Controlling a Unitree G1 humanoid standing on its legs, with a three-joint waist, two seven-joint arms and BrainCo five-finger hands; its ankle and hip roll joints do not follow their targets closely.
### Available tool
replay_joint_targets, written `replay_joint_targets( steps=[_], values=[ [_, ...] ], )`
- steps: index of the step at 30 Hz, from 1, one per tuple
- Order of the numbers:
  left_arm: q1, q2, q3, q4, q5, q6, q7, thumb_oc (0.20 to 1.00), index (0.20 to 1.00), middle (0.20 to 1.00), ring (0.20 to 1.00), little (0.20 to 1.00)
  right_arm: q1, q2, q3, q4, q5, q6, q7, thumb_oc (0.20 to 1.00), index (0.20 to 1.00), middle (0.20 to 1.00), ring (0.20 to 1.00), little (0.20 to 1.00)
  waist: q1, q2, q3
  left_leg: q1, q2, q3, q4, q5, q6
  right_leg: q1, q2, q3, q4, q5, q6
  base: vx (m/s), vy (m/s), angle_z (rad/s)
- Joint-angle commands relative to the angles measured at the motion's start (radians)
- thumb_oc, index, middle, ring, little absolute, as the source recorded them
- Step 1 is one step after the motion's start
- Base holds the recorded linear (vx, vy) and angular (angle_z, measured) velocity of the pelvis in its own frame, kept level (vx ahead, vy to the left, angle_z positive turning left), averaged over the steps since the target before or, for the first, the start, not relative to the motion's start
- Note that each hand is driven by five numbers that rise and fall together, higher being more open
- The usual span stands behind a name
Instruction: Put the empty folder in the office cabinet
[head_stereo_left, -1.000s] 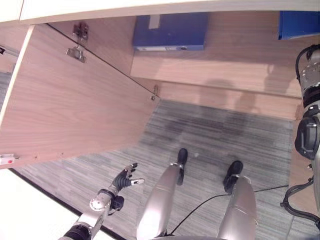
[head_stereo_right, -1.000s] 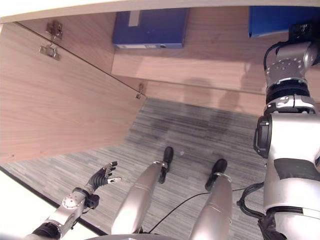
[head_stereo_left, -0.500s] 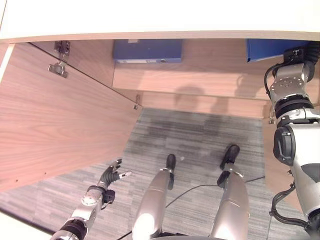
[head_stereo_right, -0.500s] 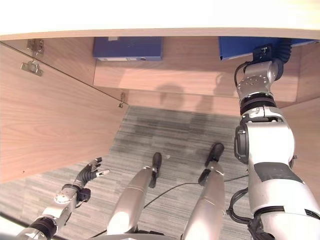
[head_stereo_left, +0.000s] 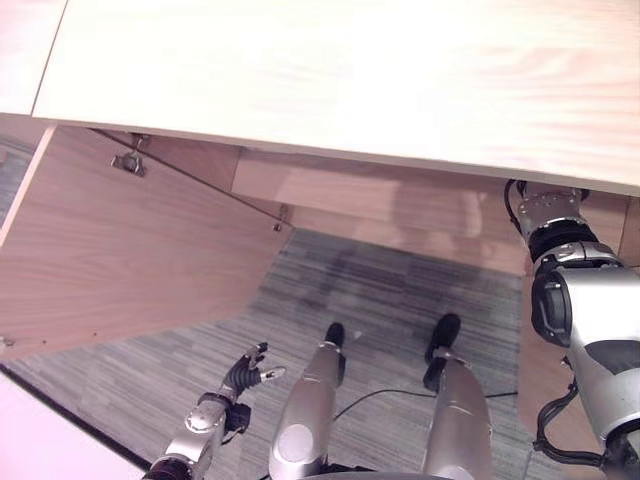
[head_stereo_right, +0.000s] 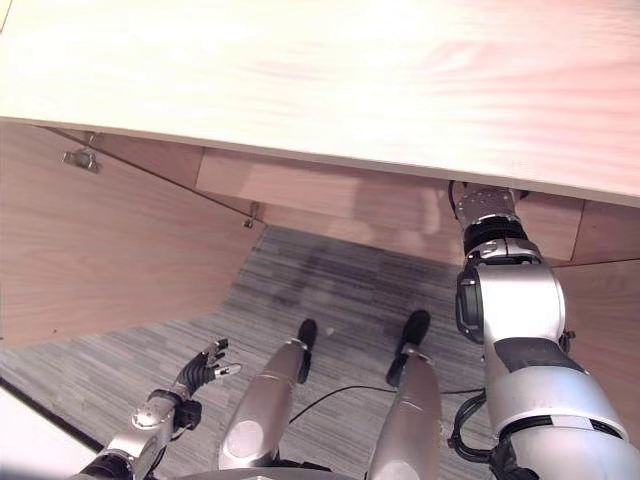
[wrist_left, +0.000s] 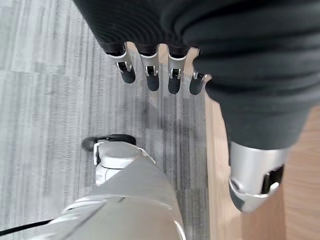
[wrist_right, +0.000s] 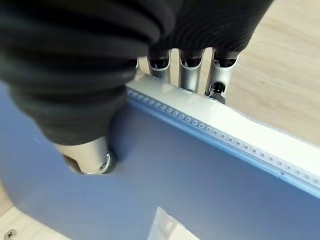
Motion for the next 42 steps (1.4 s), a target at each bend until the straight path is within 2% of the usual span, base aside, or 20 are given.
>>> replay_joint_targets(
  steps=[1,3,9,16,20,22,23,24,31,36,42],
  values=[
    [0.038,0.076,-0.009,-0.001,0.004,-0.014,0.015,1.000,1.000,1.000,1.000,1.000,-0.059,-0.167,0.063,-0.106,-0.071,-0.032,0.029,0.200,0.200,0.200,0.200,0.200,0.045,-0.010,-0.018,0.086,0.080,0.010,-0.201,0.090,-0.016,0.093,-0.012,0.032,0.043,-0.124,0.131,-0.05,0.137,-0.12],
    [0.037,0.082,-0.005,-0.010,0.003,-0.014,0.006,1.000,1.000,1.000,1.000,1.000,-0.055,-0.153,0.040,-0.119,-0.060,-0.031,0.040,0.200,0.200,0.200,0.200,0.200,0.037,-0.004,-0.020,0.099,0.063,0.032,-0.198,0.085,-0.016,0.093,-0.021,0.037,0.043,-0.108,0.144,0.01,0.114,-0.64],
    [0.039,0.106,-0.009,-0.018,0.024,-0.013,-0.005,1.000,1.000,1.000,1.000,1.000,-0.059,-0.127,0.028,-0.121,-0.059,-0.028,0.044,0.200,0.200,0.200,0.200,0.200,0.044,-0.018,-0.044,0.115,0.031,0.059,-0.202,0.059,0.000,0.115,-0.054,0.049,0.004,-0.078,0.164,0.07,0.089,-0.31],
    [0.049,0.124,-0.030,-0.047,0.025,-0.011,-0.022,1.000,1.000,1.000,1.000,1.000,-0.100,-0.146,0.040,-0.107,-0.061,-0.016,0.046,0.200,0.200,0.200,0.200,0.200,0.050,0.000,-0.054,0.105,0.008,0.057,-0.192,0.040,0.010,0.104,-0.080,0.052,0.004,-0.073,0.177,0.05,0.051,0.06],
    [0.047,0.148,-0.040,-0.089,0.023,-0.014,-0.031,1.000,1.000,1.000,1.000,1.000,-0.127,-0.168,0.055,-0.118,-0.061,-0.014,0.046,0.200,0.200,0.200,0.200,0.200,0.055,0.020,-0.034,0.046,-0.006,0.055,-0.121,0.015,0.009,0.048,-0.094,0.062,0.082,-0.105,0.178,0.02,-0.007,-0.01],
    [0.047,0.154,-0.040,-0.102,0.015,-0.013,-0.031,1.000,1.000,1.000,1.000,1.000,-0.143,-0.179,0.066,-0.121,-0.064,-0.012,0.043,0.200,0.200,0.200,0.200,0.200,0.054,0.025,-0.036,0.016,-0.011,0.045,-0.076,-0.026,0.006,0.019,-0.097,0.080,0.140,-0.151,0.183,0.08,-0.043,0.08],
    [0.047,0.164,-0.043,-0.110,0.010,-0.014,-0.031,1.000,1.000,1.000,1.000,1.000,-0.163,-0.192,0.077,-0.119,-0.065,-0.014,0.041,0.200,0.200,0.200,0.200,0.200,0.057,0.036,-0.021,-0.036,-0.015,0.038,-0.005,-0.042,0.009,-0.023,-0.106,0.085,0.204,-0.174,0.179,-0.01,-0.052,0.07],
    [0.040,0.174,-0.047,-0.124,0.004,-0.014,-0.032,1.000,1.000,1.000,1.000,1.000,-0.183,-0.208,0.087,-0.115,-0.059,-0.014,0.044,0.200,0.200,0.200,0.200,0.200,0.057,0.043,-0.013,-0.089,-0.018,0.029,0.077,-0.080,0.009,-0.070,-0.115,0.097,0.286,-0.221,0.176,-0.01,-0.059,-0.04],
    [0.043,0.185,-0.035,-0.154,-0.038,-0.010,-0.024,1.000,1.000,1.000,1.000,1.000,-0.202,-0.236,0.093,-0.098,-0.047,-0.020,0.036,0.200,0.200,0.200,0.200,0.200,0.061,0.055,0.018,-0.226,-0.028,0.002,0.291,-0.162,0.022,-0.188,-0.126,0.125,0.487,-0.318,0.158,0.00,-0.043,0.11],
    [0.034,0.190,-0.034,-0.166,-0.044,-0.014,-0.012,1.000,1.000,1.000,1.000,1.000,-0.200,-0.237,0.095,-0.080,-0.044,-0.017,0.037,0.200,0.200,0.200,0.200,0.200,0.058,0.059,0.035,-0.306,-0.038,-0.009,0.401,-0.203,0.031,-0.261,-0.124,0.137,0.586,-0.363,0.149,0.00,-0.024,0.01],
    [0.033,0.186,-0.028,-0.172,-0.061,-0.015,-0.005,1.000,1.000,1.000,1.000,1.000,-0.199,-0.229,0.095,-0.071,-0.041,-0.018,0.035,0.200,0.200,0.200,0.200,0.200,0.057,0.069,0.037,-0.362,-0.053,-0.005,0.440,-0.219,0.037,-0.321,-0.125,0.144,0.632,-0.378,0.143,0.00,0.000,0.00]
  ],
)
